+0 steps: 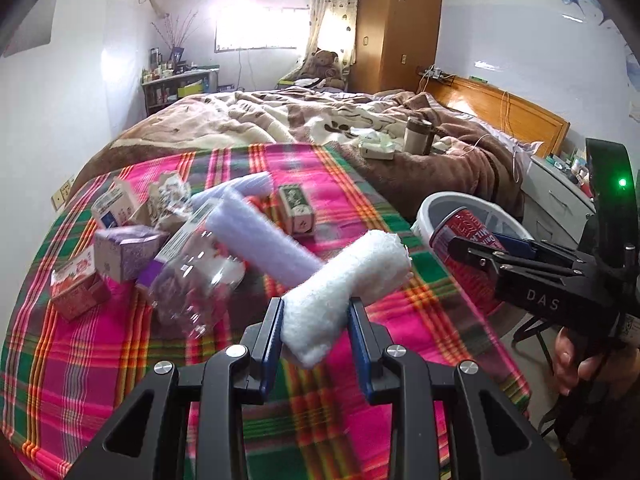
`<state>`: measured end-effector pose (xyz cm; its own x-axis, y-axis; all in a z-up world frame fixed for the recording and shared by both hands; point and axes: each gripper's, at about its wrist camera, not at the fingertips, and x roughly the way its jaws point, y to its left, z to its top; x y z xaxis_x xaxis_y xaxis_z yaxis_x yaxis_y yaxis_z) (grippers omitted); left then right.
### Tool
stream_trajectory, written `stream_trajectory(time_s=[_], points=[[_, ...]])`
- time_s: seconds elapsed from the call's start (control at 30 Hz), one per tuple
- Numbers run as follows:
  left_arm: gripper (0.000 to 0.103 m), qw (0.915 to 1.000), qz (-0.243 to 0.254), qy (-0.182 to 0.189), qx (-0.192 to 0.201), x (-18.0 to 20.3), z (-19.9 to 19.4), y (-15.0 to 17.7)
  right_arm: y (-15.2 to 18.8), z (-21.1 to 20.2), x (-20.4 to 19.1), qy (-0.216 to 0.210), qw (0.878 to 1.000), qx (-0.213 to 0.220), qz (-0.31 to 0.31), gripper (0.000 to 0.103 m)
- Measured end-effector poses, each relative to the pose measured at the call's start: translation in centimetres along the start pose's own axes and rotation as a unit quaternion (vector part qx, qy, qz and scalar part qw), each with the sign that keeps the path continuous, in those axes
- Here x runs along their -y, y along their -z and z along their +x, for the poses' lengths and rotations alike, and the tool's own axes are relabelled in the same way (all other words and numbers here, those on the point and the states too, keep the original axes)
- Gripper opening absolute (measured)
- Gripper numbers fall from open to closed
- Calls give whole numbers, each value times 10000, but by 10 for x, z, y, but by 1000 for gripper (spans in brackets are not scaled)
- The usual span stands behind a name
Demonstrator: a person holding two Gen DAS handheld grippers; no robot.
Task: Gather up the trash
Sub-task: 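Carry can and foam sleeve over the white bin and open both grippers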
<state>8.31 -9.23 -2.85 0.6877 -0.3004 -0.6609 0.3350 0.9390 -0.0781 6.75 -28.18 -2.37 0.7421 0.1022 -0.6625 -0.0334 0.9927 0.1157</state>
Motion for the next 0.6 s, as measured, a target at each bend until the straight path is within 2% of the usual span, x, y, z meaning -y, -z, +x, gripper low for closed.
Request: stream_trajectory(time_s=[0.27,0.37,0.6], points=[[32,9982,272,498,216,56,18,-39,-13,-23,59,518,9969,368,456,55],[32,9963,322,781,183,80,32,-52,-15,-24,77,715,9950,383,580,55],[32,9928,476,1097,-33,127,70,-71,-14,-13,103,1054,9917,249,694,55]])
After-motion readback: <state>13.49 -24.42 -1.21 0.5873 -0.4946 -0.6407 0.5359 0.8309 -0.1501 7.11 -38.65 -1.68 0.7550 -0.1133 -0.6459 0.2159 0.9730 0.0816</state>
